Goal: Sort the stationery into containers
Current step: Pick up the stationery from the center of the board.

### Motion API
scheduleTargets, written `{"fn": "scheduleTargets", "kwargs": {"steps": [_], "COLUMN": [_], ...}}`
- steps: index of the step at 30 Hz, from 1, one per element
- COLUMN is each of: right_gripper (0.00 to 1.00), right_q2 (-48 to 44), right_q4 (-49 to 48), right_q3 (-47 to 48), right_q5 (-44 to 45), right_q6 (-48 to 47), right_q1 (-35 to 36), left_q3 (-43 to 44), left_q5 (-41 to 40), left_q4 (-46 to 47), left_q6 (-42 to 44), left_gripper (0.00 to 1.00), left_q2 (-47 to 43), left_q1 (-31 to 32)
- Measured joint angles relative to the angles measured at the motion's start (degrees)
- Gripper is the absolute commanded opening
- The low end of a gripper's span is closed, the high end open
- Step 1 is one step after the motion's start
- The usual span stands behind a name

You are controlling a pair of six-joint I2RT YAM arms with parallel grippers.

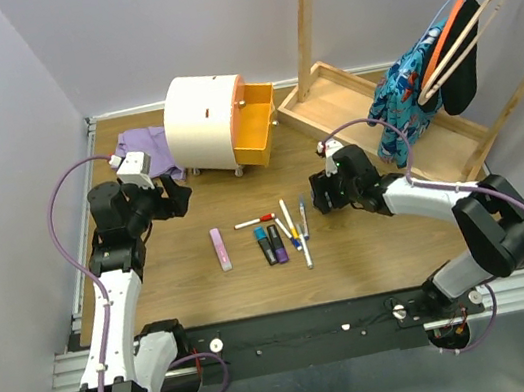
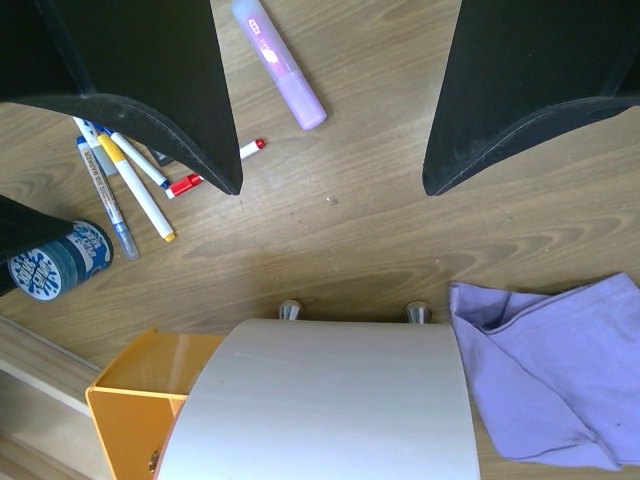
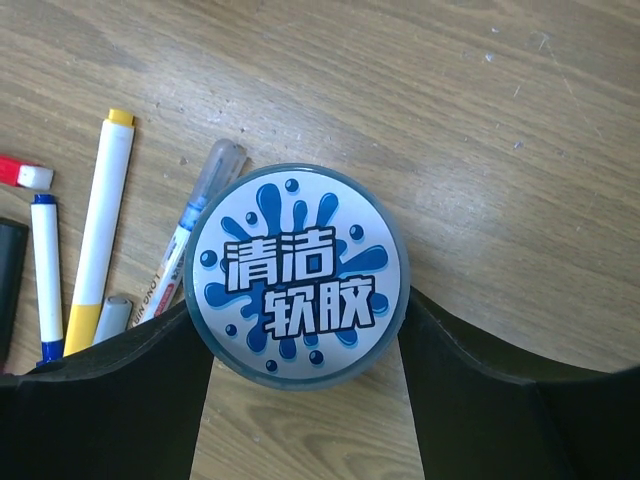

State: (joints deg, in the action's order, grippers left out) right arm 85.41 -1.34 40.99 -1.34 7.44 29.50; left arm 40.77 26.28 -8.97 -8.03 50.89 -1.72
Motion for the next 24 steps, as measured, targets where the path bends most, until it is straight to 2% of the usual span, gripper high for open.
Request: {"fn": "scheduleTargets", "kwargs": {"steps": [1, 2, 4, 7, 12, 18, 24], "right_gripper": [0.54, 0.48, 0.38, 0.31, 0.28, 0.27, 0.27], "right_q2": [0.11, 0.24, 0.35, 0.35, 0.04, -5.05, -6.38], "right_q4": [-0.55, -1.20, -2.14, -2.78, 5.11, 19.02, 24.72], "right_q3": [-0.09, -0.17, -0.26, -0.09, 5.40, 16.72, 26.95], "right_q5": [-0.02, -0.11, -0.48, -2.91, -8.57, -19.76, -31.12], "right_q6": [0.00, -0.13, -0.17, -1.09, -2.36, -3.13, 0.11], "right_q1": [0.00, 0.00, 0.00, -0.37, -1.01, -1.31, -1.49], "left_q3": [-0.22, -0.33, -0.42, -0.39, -0.22, 0.72, 1.57], "left_q5": [0.04, 0.11, 0.26, 0.48, 0.81, 1.77, 2.38], "left_q4": [0.04, 0.07, 0.02, -0.02, -0.55, -1.31, -1.68], "left_q6": [-0.15, -0.22, -0.37, -0.35, -0.28, -0.31, -0.33], "left_gripper": [0.82, 0.82, 0.82, 0.82, 0.82, 0.82, 0.82], "left_q2": [0.00, 0.00, 0.00, 0.02, 0.09, 0.11, 0.09], "left_q1": [-0.15, -0.22, -0.28, -0.44, -0.48, -0.48, -0.48]}}
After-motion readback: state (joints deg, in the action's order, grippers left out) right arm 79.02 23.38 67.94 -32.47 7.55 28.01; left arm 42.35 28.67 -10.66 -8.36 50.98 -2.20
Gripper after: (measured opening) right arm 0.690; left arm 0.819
